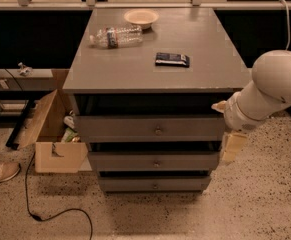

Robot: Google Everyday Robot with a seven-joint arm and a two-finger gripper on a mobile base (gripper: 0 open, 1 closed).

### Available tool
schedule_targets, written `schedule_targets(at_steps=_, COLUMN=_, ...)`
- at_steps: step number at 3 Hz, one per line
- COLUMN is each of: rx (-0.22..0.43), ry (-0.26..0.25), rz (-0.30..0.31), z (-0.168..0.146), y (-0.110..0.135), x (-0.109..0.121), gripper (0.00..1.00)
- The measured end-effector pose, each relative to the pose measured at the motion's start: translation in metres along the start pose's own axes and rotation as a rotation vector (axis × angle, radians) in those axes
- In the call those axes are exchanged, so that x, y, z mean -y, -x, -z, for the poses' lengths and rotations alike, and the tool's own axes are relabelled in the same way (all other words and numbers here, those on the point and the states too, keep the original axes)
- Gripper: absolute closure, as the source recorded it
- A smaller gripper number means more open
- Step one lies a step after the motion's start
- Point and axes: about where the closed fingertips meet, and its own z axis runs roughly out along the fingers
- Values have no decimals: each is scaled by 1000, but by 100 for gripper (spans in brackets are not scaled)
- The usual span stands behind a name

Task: Open top drawer

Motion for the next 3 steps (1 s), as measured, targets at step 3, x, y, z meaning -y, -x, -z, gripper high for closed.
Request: schedule_targets(at_steps=3, rx=-18, ry=-50, rz=144, z=-49, y=0, x=25, gripper=0)
